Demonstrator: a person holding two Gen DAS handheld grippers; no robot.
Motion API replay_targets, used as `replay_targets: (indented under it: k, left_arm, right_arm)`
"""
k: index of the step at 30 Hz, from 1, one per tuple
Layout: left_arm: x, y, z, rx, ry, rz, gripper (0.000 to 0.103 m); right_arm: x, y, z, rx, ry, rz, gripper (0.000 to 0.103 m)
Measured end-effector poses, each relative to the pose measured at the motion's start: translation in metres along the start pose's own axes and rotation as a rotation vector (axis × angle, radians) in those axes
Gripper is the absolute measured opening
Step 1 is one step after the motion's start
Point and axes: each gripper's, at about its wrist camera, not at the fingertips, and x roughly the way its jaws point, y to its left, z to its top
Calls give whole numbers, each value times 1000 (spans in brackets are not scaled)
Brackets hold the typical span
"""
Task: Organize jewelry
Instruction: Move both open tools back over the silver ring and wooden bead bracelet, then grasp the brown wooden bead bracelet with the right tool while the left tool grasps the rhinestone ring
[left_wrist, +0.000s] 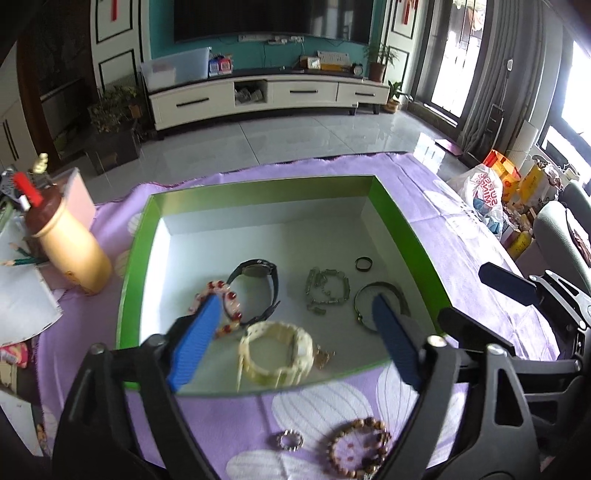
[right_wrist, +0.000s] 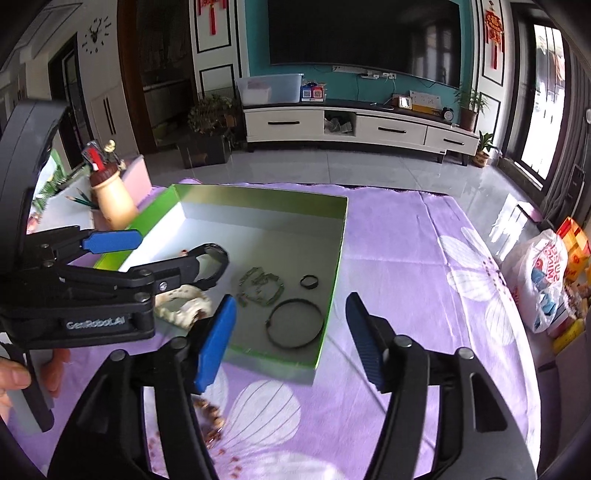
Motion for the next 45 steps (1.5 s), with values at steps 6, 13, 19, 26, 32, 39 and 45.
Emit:
replay_targets:
  k: [6, 13, 19, 26, 32, 39, 45]
  left_arm:
    - [-16, 12, -26, -28, 74, -10, 101]
    - [-29, 60, -69, -200, 145, -58, 101]
    - [-31, 89, -108, -295, 161, -43, 101]
    - [-22, 77, -128, -160, 138, -4, 101]
    - [-13, 70, -127, -106, 131, -19, 101]
    - [-6, 63, -131, -69, 132, -26, 91]
    - [-6, 41, -132, 14, 122, -53, 77]
  right_arm:
    - [-20, 2, -16, 54, 34, 56, 76]
    - [-27, 3, -37, 104, 74, 68, 76]
    - [-23, 4, -57, 183, 103, 111, 76]
    - [6, 32, -86, 90, 168, 77, 61]
    - [31, 59, -94, -32, 216, 48, 34]
    - [34, 75, -100, -112, 206, 1, 11]
    - [2, 41, -85, 6, 100, 15, 11]
